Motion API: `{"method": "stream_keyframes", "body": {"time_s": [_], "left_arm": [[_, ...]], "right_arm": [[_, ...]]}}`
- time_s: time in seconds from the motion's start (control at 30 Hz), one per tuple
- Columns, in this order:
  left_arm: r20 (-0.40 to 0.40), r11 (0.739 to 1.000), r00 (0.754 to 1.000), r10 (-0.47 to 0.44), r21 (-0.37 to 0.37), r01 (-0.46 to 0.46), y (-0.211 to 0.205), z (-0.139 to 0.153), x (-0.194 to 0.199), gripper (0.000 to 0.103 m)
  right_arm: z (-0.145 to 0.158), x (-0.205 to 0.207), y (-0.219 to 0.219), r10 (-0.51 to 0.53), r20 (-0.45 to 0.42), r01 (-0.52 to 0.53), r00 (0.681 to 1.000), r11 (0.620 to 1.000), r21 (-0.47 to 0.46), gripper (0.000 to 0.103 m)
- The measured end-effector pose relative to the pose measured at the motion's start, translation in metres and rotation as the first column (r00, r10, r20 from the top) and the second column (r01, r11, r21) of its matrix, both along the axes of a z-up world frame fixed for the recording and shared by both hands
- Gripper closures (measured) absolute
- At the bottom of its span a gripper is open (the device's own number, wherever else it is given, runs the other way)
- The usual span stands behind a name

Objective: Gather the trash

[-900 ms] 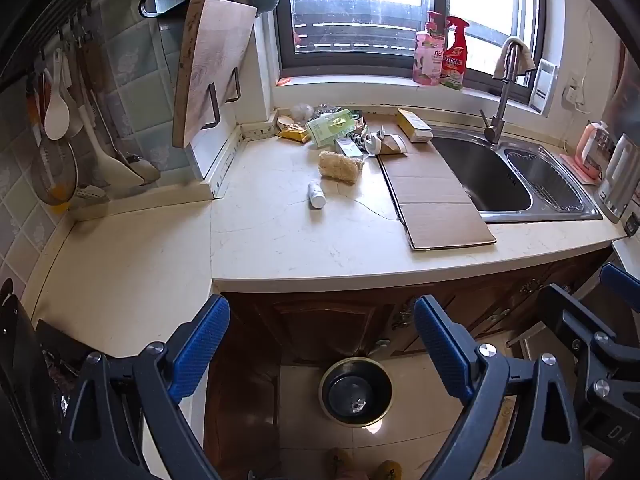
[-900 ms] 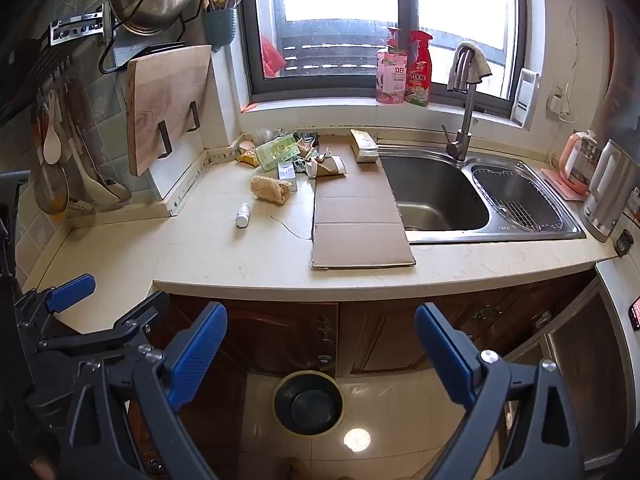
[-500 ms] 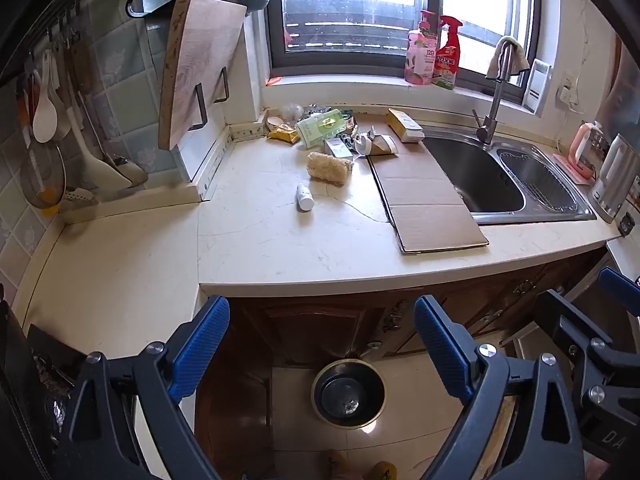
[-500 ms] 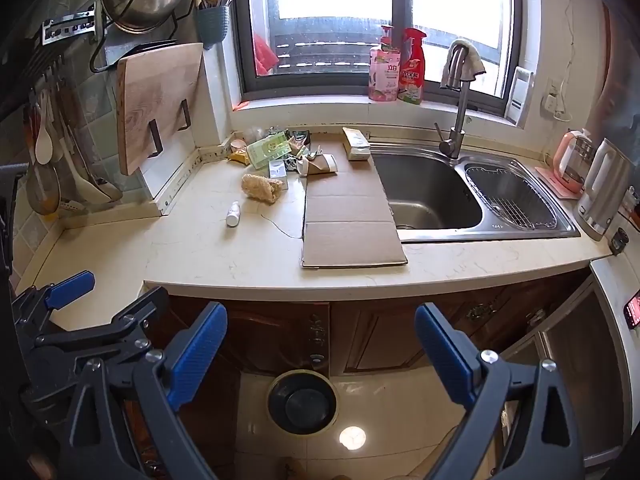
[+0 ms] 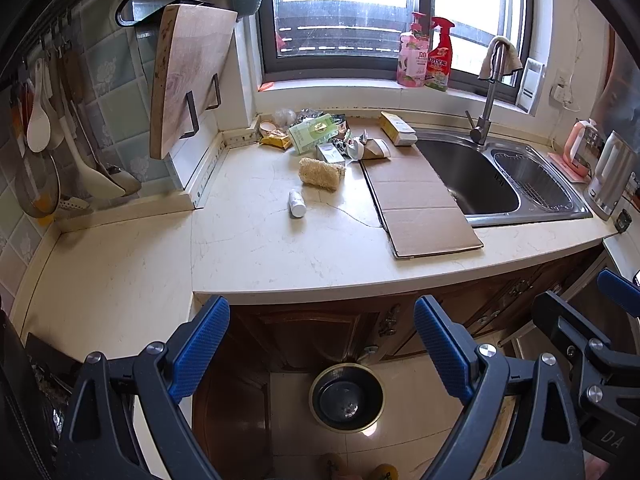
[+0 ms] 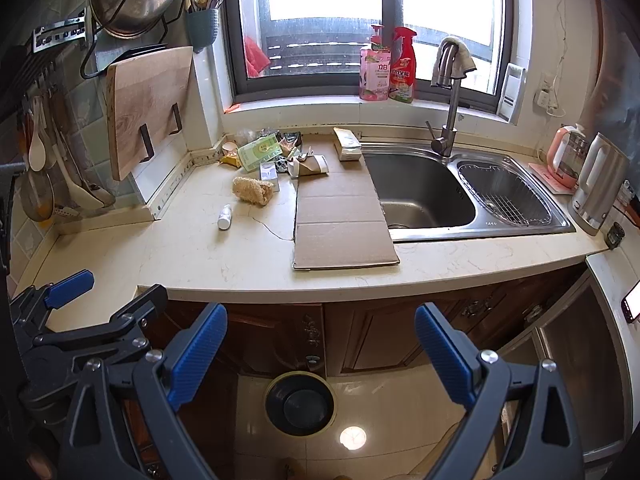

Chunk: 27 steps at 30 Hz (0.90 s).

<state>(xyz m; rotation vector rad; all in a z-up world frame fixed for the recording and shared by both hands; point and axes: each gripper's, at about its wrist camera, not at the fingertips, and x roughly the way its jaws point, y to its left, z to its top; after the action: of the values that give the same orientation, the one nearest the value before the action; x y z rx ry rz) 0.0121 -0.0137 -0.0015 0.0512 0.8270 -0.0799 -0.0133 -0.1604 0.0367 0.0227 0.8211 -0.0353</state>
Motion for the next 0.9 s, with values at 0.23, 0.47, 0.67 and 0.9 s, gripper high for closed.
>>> {"method": "stream_keyframes", "body": {"time_s": [0.23, 0.47, 0.67, 0.9], "left_arm": [[0.0, 1.0, 1.0, -0.004, 0.0, 0.004, 0.0, 0.0, -0.003, 0.011], [0.001, 1.0, 1.0, 0.0, 0.0, 0.0, 0.001, -0.001, -0.009, 0.011], [0.005, 1.0, 1.0, 0.002, -0.003, -0.002, 0.006, -0.004, -0.017, 0.011], [0.006, 1.0, 1.0, 0.003, 0.003, -0.003, 0.011, -0.002, -0.021, 0.011]], "right_arm": [[0.001, -0.003, -0.001, -0.001, -0.003, 0.001, 1.0, 1.0, 0.004, 0.007], [-0.001, -0.008, 0.0, 0.001, -0.004, -0.001, 1.0, 1.0, 0.01, 0.007], [0.0, -0.012, 0.005, 0.005, -0.002, -0.005, 1.0, 1.0, 0.01, 0.007], [-0.001, -0.016, 0.01, 0.005, -0.004, -0.005, 1.0, 1.0, 0.016, 0.007]]}}
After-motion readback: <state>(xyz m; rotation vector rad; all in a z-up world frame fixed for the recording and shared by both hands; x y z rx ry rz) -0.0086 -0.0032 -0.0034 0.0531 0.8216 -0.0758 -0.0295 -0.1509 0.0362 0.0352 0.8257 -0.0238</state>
